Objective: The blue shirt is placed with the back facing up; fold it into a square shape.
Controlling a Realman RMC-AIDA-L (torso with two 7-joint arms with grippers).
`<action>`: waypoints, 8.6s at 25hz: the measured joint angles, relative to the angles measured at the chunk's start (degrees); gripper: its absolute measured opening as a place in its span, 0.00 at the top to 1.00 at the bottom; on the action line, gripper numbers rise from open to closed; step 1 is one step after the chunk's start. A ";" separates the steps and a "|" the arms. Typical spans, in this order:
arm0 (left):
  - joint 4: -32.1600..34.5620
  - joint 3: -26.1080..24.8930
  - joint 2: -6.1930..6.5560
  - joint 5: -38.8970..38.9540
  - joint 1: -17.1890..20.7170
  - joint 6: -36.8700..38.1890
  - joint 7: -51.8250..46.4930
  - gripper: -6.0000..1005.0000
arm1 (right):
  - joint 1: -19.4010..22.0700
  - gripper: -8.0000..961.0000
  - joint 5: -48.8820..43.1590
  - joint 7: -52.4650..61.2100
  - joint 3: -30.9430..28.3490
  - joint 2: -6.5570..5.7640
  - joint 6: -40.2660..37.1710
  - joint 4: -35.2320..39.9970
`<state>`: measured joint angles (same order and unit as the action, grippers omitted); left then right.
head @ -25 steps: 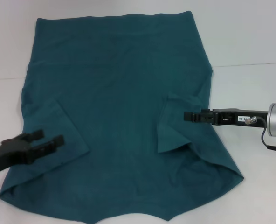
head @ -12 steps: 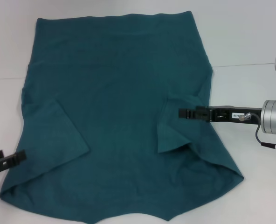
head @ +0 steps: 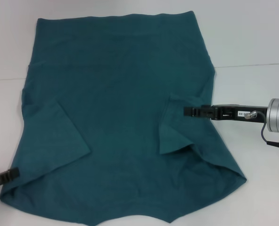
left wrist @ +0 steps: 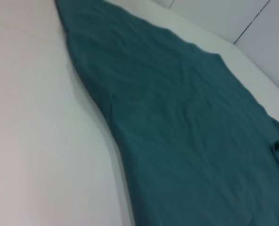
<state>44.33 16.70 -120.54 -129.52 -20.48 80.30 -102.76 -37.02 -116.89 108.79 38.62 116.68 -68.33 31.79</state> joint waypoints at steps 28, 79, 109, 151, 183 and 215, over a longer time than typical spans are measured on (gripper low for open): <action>2.81 0.28 0.59 -6.98 -0.47 8.78 -4.64 0.06 | 0.31 0.05 0.00 1.47 -0.03 -0.84 -0.23 0.17; 4.36 3.50 0.95 -11.11 -3.68 7.36 -6.52 0.51 | 0.66 0.05 0.36 2.31 -0.74 -0.67 -0.37 0.70; 4.35 -1.42 1.35 -10.85 -3.80 6.57 -7.98 0.98 | 4.81 0.05 -2.01 10.07 -0.08 -6.01 -8.18 0.73; 4.09 -1.68 1.37 -10.22 -3.80 7.59 -7.54 0.98 | 4.85 0.05 -8.80 13.14 2.77 -2.50 -1.04 0.27; 4.17 -1.67 0.92 -9.34 -3.87 7.60 -7.79 0.98 | 9.77 0.05 -8.80 13.79 2.95 -5.43 -14.74 0.73; 4.37 -1.67 1.19 -8.60 -4.13 7.60 -7.67 0.98 | 9.35 0.20 -9.31 14.54 1.38 -5.00 -14.31 0.65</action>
<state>48.70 15.03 -119.35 -138.12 -24.61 87.89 -110.42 -27.67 -126.20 123.33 40.00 111.68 -82.64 32.45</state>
